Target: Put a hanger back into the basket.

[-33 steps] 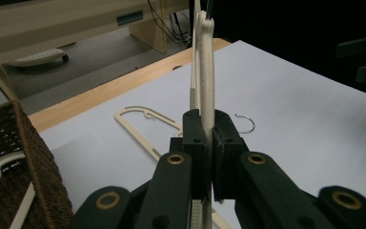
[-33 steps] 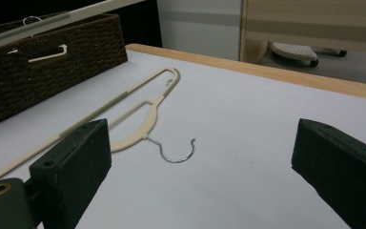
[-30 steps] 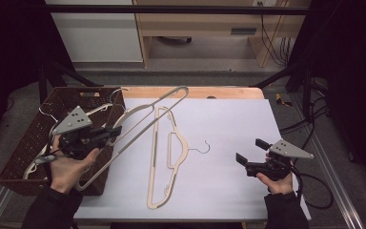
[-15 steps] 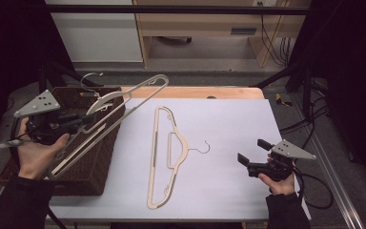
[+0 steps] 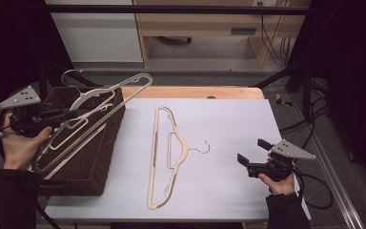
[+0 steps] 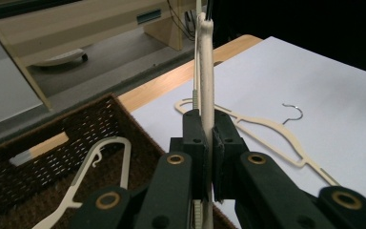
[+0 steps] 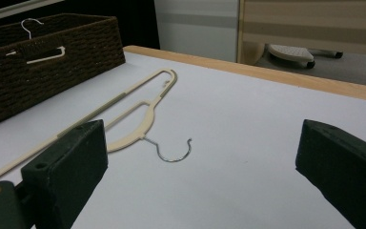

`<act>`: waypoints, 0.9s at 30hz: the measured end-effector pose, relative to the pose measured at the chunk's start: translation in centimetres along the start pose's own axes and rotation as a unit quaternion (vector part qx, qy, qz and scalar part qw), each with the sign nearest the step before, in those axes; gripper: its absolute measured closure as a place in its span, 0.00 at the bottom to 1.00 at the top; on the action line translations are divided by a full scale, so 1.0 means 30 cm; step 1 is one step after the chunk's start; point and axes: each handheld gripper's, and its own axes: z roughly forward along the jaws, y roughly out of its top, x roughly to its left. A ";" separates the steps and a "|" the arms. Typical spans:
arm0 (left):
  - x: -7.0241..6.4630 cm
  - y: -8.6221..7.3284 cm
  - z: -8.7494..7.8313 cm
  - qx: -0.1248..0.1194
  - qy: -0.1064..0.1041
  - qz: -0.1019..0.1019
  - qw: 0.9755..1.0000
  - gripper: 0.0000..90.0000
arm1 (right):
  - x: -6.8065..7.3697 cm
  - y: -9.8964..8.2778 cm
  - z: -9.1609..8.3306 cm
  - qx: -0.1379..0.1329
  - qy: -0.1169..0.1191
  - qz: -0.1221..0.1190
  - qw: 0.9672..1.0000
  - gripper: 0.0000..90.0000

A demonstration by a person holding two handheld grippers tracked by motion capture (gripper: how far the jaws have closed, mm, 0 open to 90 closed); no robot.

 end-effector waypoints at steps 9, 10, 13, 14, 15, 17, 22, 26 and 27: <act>0.085 -0.049 -0.006 0.001 0.003 -0.011 1.000 0.95 | 0.000 -0.001 0.002 0.001 -0.001 -0.001 1.000 0.03; 0.097 -0.059 -0.009 -0.001 0.003 -0.012 1.000 0.95 | 0.000 -0.001 0.002 0.002 -0.001 0.000 1.000 0.03; 0.126 -0.084 -0.015 0.002 0.005 -0.015 1.000 0.96 | 0.001 -0.002 0.004 0.005 0.000 0.000 1.000 0.03; 0.134 -0.093 -0.018 0.004 0.006 -0.017 1.000 0.95 | 0.002 -0.002 0.005 0.005 0.000 0.000 1.000 0.03; 0.143 -0.099 -0.020 0.005 0.007 -0.016 1.000 0.95 | 0.001 -0.002 0.006 0.005 -0.001 -0.001 1.000 0.03; 0.165 -0.122 -0.025 0.011 0.012 -0.022 1.000 0.96 | 0.000 -0.003 0.007 0.007 -0.001 0.000 1.000 0.03; 0.204 -0.166 -0.038 0.020 0.026 -0.035 0.999 0.95 | 0.000 -0.005 0.010 0.009 0.000 -0.002 1.000 0.03; 0.224 -0.198 -0.050 0.021 0.032 -0.040 0.998 0.96 | 0.001 -0.006 0.013 0.010 -0.002 -0.001 1.000 0.03; 0.228 -0.207 -0.053 0.020 0.037 -0.044 0.998 0.96 | 0.001 -0.006 0.014 0.010 -0.002 -0.001 1.000 0.03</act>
